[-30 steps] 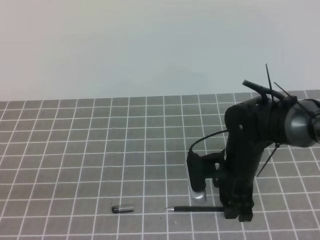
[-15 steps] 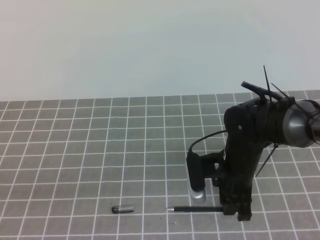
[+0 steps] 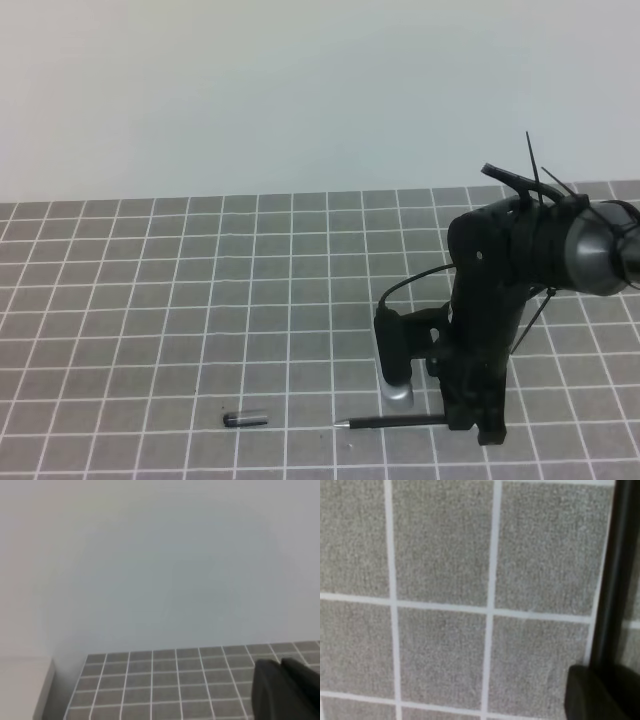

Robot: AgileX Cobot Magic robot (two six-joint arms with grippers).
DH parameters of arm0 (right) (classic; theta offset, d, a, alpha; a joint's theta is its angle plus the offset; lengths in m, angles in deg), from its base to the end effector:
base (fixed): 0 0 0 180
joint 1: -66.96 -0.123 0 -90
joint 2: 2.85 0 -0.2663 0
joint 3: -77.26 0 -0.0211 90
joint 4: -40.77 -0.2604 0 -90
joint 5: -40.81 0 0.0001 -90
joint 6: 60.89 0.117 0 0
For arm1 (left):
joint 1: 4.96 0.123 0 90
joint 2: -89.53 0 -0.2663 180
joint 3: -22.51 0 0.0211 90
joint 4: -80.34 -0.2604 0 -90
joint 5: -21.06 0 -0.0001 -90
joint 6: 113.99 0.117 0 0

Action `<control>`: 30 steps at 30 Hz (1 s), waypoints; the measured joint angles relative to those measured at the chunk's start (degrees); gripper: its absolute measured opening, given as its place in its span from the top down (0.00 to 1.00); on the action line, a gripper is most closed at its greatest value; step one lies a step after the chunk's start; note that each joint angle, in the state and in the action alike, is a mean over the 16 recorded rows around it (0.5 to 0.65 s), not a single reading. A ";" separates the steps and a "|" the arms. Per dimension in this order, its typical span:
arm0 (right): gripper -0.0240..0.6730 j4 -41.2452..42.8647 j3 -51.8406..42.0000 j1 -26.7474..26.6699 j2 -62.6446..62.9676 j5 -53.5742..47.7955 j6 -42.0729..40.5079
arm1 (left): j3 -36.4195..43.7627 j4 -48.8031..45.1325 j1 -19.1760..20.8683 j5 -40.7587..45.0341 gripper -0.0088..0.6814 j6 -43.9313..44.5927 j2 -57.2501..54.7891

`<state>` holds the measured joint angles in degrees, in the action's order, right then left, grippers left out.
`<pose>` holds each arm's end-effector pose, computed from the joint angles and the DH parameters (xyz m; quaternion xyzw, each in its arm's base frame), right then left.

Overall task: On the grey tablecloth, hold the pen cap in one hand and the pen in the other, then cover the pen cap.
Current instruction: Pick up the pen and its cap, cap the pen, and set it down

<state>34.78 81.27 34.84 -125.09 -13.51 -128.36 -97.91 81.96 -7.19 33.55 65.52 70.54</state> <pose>0.3308 0.2194 0.1281 -0.7432 0.6644 0.0225 0.0753 0.1161 -0.0052 0.2797 0.0031 0.7136 -0.0285 0.7000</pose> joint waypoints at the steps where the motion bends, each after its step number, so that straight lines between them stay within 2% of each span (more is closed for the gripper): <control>1: 0.96 -0.09 0.34 0.00 0.17 -0.75 0.04 | -0.29 0.18 0.01 0.55 0.99 0.45 -0.10; 7: 0.96 -1.60 3.73 0.00 1.31 -7.42 0.62 | -4.52 3.44 0.03 7.23 0.99 7.84 -2.53; 14: 0.96 -5.77 8.88 0.00 2.19 -16.23 3.13 | -14.03 13.12 0.05 20.01 0.99 26.34 -9.91; 21: 0.97 -8.57 11.67 0.01 2.43 -20.31 9.97 | -24.93 24.04 0.04 35.16 0.99 43.93 -22.14; 30: 0.97 -4.78 11.89 0.42 2.43 -20.59 21.34 | -36.05 30.20 -0.12 51.05 0.99 51.15 -40.72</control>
<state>29.99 93.15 35.26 -122.66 -34.10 -107.02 -133.96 112.17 -7.31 84.60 116.67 29.82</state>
